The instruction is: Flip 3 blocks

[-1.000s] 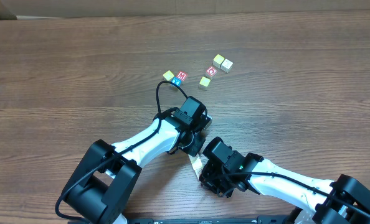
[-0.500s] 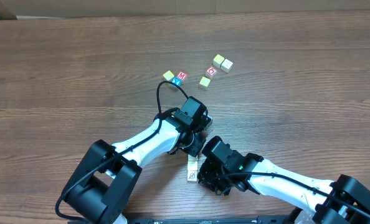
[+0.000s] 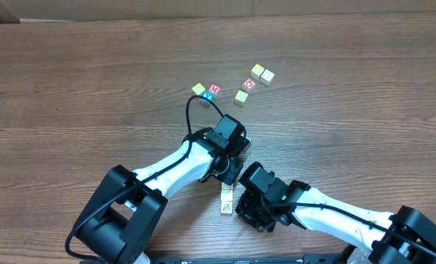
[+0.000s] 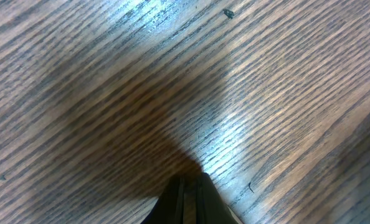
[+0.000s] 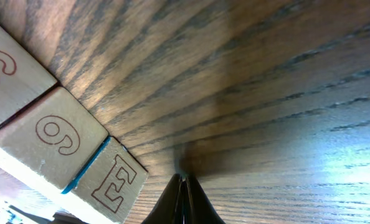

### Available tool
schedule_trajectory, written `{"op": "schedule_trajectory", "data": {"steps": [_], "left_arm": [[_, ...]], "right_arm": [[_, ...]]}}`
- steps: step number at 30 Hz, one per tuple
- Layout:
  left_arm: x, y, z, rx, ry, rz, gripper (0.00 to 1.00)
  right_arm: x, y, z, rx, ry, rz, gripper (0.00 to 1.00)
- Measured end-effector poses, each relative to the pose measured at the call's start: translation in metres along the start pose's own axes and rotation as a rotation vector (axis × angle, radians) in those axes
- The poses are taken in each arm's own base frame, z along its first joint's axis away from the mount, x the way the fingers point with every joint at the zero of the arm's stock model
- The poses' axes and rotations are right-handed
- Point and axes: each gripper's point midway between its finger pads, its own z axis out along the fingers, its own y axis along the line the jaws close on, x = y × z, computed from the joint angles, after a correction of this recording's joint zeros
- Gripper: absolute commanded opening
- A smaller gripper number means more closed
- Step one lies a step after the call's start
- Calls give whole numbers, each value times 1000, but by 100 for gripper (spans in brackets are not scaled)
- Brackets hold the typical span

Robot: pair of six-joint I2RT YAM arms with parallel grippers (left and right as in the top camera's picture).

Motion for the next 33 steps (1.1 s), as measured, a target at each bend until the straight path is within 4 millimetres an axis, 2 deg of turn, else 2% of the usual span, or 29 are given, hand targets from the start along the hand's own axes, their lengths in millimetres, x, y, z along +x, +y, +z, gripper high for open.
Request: {"op": "schedule_trajectory", "data": {"steps": [5,17,21,26,30,33], "left_arm": [[0,7,-1,3,0,-25,4],[-2,45,-7,-19,-16,-176,4],[8,68,-13,-43,28,-288,4],[23,104,-29,-97,96,-438,4],[9,126,-56,-123,46,-519,8],[-2,135,-89,-140,-35,-552,14]], "right_arm": [[0,0,0,1,-3,0,4],[-6,0,-1,-1,-17,-3,4],[-27,0,-8,-14,-50,-11,4],[-60,-14,-25,31,-98,11,4],[-87,-31,-47,108,-144,32,6],[-106,-32,-72,160,-188,-1,13]]}}
